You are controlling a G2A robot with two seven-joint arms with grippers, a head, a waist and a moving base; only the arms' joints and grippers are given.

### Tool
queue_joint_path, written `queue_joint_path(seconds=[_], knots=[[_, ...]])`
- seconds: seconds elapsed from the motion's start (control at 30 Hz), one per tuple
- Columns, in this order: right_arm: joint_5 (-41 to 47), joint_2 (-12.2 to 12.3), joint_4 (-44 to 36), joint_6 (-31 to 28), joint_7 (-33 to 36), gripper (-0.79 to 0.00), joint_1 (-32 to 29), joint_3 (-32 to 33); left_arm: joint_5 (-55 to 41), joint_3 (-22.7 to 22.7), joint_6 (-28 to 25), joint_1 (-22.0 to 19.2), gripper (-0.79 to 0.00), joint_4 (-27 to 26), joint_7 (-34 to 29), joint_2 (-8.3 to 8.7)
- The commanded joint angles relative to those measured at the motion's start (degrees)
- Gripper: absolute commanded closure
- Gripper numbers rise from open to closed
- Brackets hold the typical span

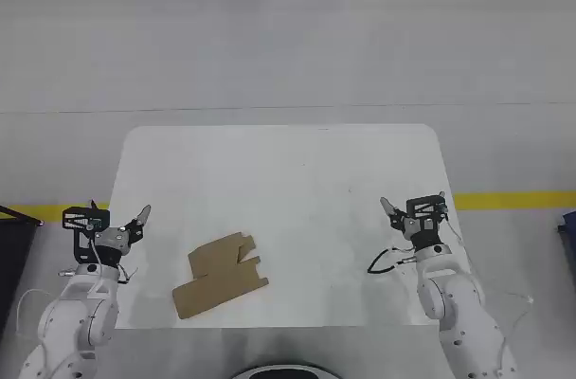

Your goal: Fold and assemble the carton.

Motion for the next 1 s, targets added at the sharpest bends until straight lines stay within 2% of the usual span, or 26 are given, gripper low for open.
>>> queue_joint_path(seconds=[0.0,0.17,0.27,0.4,0.47,0.7,0.77,0.97], knots=[[0.00,0.00,0.00,0.00,0.00,-0.784,0.00,0.00,0.00,0.00,0.00,0.00,-0.784,0.00,0.00,0.00],[0.00,0.00,0.00,0.00,0.00,-0.785,0.00,0.00,0.33,0.05,-0.07,-0.03,-0.785,-0.02,0.03,0.01],[0.00,0.00,0.00,0.00,0.00,-0.785,0.00,0.00,7.30,2.12,1.19,0.27,-0.785,-0.85,1.22,-0.02],[0.00,0.00,0.00,0.00,0.00,-0.785,0.00,0.00,10.30,5.95,-6.34,-0.06,-0.785,-1.01,-1.56,0.09],[0.00,0.00,0.00,0.00,0.00,-0.785,0.00,0.00,9.27,5.66,-6.30,-0.69,-0.785,-0.92,-4.09,0.04],[0.00,0.00,0.00,0.00,0.00,-0.785,0.00,0.00,9.22,5.70,-6.40,-0.71,-0.785,-0.86,-4.02,0.04],[0.00,0.00,0.00,0.00,0.00,-0.785,0.00,0.00,10.02,6.70,-8.22,-1.66,-0.785,0.21,-4.25,0.04],[0.00,0.00,0.00,0.00,0.00,-0.785,0.00,0.00,25.87,14.10,-10.69,-7.14,-0.785,3.90,-7.12,-0.01]])
